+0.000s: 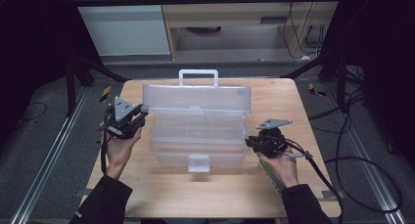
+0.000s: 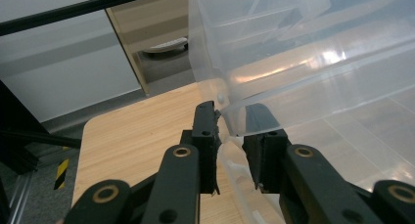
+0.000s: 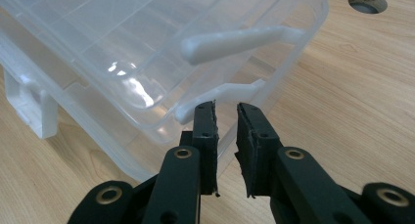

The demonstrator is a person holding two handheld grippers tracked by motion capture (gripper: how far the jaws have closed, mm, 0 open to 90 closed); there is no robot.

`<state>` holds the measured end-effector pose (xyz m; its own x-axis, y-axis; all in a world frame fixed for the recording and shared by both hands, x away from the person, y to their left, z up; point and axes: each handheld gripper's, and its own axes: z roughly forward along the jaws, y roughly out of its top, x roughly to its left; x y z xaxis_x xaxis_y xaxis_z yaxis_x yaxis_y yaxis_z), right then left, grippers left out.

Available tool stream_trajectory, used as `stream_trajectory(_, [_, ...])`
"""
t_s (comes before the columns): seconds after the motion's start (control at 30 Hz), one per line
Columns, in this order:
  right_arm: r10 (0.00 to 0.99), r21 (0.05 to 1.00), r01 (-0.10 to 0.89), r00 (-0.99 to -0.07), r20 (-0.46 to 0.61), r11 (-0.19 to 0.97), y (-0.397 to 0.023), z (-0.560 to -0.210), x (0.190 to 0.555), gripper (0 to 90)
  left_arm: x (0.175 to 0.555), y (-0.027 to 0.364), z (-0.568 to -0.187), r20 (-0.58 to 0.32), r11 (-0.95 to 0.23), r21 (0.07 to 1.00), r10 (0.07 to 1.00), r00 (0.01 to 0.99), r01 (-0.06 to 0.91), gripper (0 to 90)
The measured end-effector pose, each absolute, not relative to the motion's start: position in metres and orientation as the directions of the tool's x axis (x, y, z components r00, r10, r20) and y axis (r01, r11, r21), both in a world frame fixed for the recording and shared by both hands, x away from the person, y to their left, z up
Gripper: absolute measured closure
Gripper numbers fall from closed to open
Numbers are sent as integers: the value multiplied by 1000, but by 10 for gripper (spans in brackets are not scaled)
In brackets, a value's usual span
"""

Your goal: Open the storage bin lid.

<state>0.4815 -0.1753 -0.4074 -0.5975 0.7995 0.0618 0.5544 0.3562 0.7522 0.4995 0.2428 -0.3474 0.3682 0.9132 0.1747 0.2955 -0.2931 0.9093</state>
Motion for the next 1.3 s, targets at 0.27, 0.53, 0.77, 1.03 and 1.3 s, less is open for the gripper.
stream_trajectory(0.27, [799,751,554,-599,59,360,-175,-407,481,787,509,241,-339,170,-282,912,921,351,297,749])
stream_trajectory(0.53, [799,751,554,-598,59,359,-175,-407,481,787,518,239,-333,188,-292,916,918,348,276,767])
stream_trajectory(0.77, [795,753,546,-604,50,367,-175,-408,481,786,527,238,-328,173,-278,920,920,353,275,787])
stream_trajectory(1.03, [796,753,548,-603,53,365,-175,-407,481,786,535,237,-325,155,-258,928,924,350,269,789])
stream_trajectory(1.3, [795,754,546,-604,53,365,-175,-408,481,786,544,235,-321,151,-247,932,930,335,267,786])
